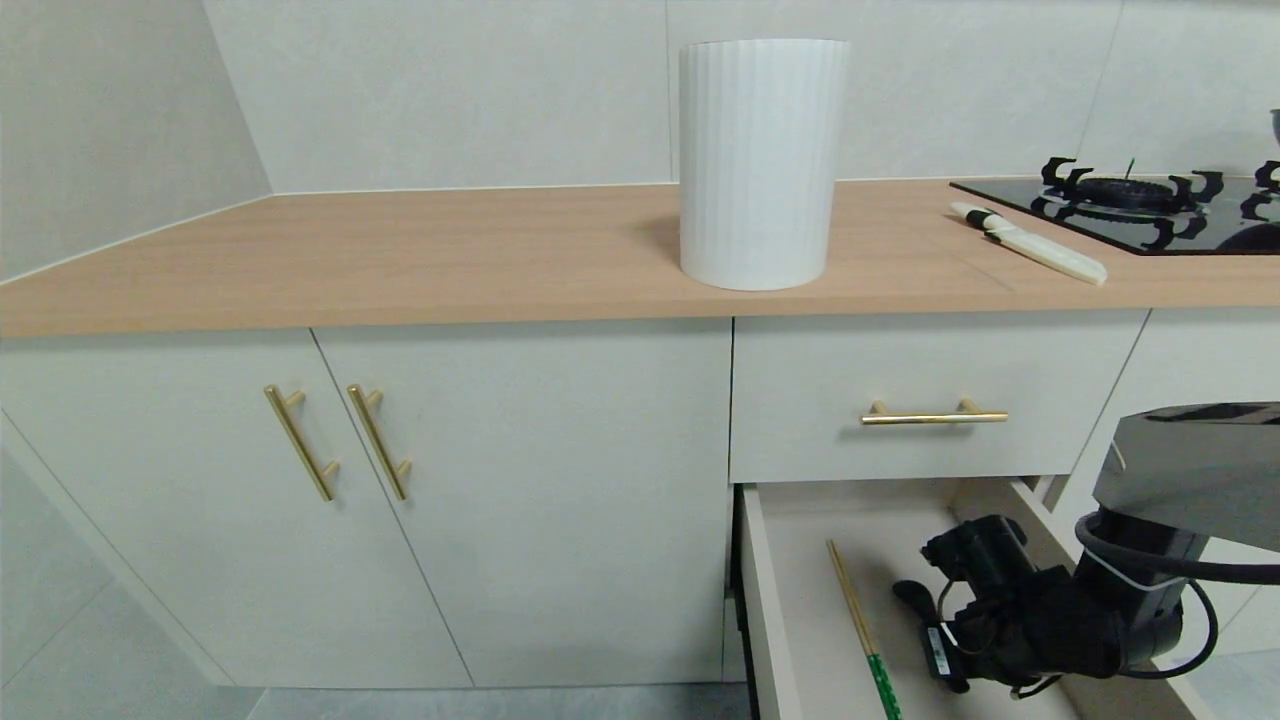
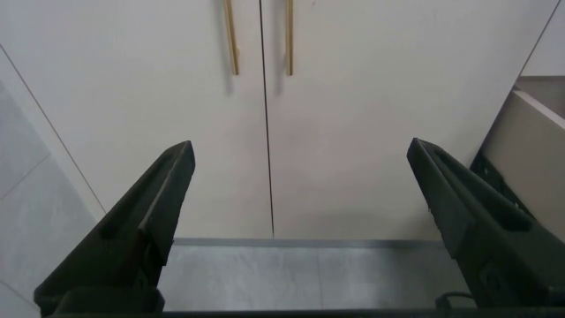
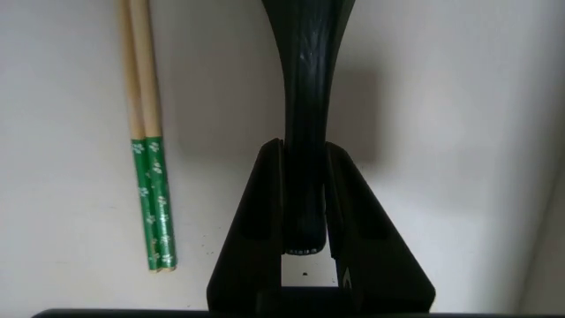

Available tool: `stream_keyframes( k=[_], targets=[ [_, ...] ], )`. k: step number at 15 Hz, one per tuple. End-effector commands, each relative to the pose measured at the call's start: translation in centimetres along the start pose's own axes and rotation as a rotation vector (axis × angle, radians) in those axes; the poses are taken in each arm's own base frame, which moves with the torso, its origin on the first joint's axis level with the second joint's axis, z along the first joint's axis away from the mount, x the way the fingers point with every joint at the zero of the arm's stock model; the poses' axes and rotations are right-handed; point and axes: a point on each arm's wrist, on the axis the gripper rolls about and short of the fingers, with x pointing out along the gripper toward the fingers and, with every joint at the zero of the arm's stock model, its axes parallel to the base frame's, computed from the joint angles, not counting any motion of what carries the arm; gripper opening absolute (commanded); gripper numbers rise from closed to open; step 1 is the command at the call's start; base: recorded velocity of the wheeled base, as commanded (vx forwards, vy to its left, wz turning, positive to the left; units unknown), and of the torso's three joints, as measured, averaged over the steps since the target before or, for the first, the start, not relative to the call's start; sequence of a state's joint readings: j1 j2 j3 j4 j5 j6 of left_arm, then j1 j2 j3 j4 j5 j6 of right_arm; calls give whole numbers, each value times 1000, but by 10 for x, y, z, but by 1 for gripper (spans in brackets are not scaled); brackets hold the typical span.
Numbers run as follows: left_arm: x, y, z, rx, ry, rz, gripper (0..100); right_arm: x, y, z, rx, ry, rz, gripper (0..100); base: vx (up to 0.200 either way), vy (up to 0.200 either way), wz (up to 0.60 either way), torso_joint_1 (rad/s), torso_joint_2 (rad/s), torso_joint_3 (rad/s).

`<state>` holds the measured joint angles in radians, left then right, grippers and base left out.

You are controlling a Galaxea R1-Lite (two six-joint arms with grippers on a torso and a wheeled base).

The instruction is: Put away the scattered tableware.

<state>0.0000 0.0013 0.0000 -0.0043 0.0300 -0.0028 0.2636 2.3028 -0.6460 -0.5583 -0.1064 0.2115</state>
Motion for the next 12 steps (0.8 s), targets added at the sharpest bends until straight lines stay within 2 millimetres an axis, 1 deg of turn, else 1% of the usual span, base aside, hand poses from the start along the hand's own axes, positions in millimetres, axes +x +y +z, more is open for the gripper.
stream_keyframes(
  k=[1,6,7,12],
  targets=[
    [0,0,0,0,0,1,100,3,0,-3,-1,13,-4,0,0,0,0,0,0,0],
    [0,0,0,0,0,1,100,4,0,-4,-3,16,-10,0,0,0,0,0,0,0],
    [0,0,0,0,0,1,100,4,0,-4,-4,17,-12,100,0,0,0,0,0,0],
    [0,0,0,0,0,1,100,4,0,-4,-4,17,-12,100,0,0,0,0,0,0]
  ],
)
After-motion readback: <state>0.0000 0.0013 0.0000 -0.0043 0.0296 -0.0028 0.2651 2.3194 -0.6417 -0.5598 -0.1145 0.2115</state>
